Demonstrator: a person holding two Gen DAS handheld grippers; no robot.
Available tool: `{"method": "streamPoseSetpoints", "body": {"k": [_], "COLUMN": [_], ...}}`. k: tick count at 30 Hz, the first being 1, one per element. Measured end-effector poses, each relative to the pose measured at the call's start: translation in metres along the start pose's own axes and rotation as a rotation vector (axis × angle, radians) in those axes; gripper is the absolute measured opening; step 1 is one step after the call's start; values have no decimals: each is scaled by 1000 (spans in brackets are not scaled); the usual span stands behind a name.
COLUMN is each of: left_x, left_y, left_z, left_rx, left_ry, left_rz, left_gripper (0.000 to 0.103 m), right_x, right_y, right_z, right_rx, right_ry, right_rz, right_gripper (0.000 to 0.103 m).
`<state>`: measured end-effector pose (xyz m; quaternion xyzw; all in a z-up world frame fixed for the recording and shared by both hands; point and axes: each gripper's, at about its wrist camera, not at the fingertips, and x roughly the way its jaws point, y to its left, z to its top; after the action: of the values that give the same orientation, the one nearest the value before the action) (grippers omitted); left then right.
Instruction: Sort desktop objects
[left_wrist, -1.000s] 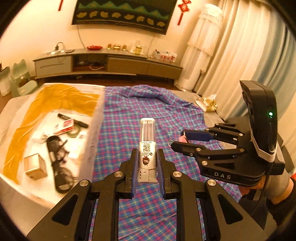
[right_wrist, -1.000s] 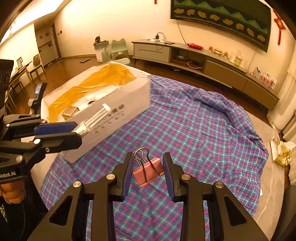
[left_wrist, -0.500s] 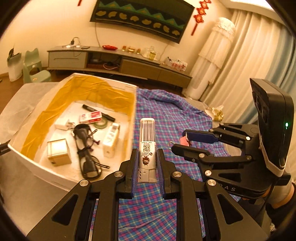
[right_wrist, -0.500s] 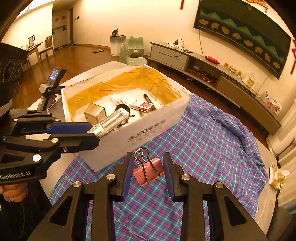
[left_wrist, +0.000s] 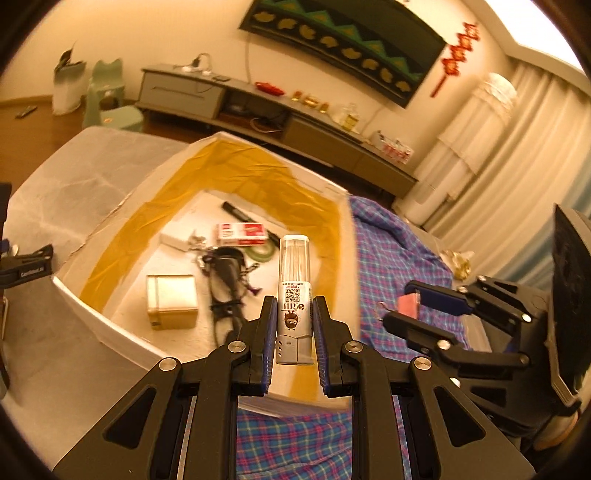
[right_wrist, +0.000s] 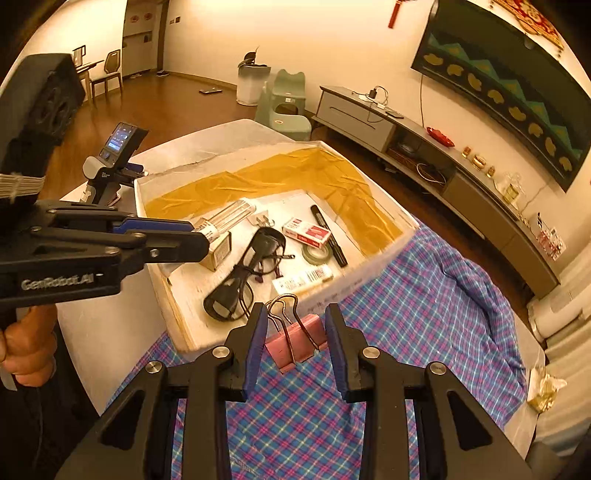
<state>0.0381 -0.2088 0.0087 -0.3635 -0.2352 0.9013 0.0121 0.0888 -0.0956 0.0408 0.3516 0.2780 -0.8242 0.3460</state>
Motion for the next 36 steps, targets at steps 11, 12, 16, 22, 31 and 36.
{"method": "streamPoseSetpoints", "body": {"k": [11, 12, 16, 22, 31, 36], "left_x": [31, 34, 41, 51, 52, 51], "left_y": [32, 34, 38, 41, 44, 42], "left_z": [15, 16, 20, 24, 26, 26], "left_rx": [-68, -71, -64, -75, -96, -90], "left_ry": [49, 53, 61, 75, 75, 67], "left_rz": [52, 53, 78, 96, 113, 119], "left_gripper": [20, 20, 20, 20, 23, 24], "right_x": [46, 53, 78, 110, 129, 127], "right_y": [-3, -3, -4, -9, -19, -21], "right_z": [37, 40, 48, 55, 56, 54], "right_rx": [31, 29, 29, 33, 55, 57], "right_ry": [26, 34, 66, 102, 115, 110], "right_rz": [59, 56, 51, 41, 43, 51], "right_gripper": [34, 34, 34, 34, 43, 45]}}
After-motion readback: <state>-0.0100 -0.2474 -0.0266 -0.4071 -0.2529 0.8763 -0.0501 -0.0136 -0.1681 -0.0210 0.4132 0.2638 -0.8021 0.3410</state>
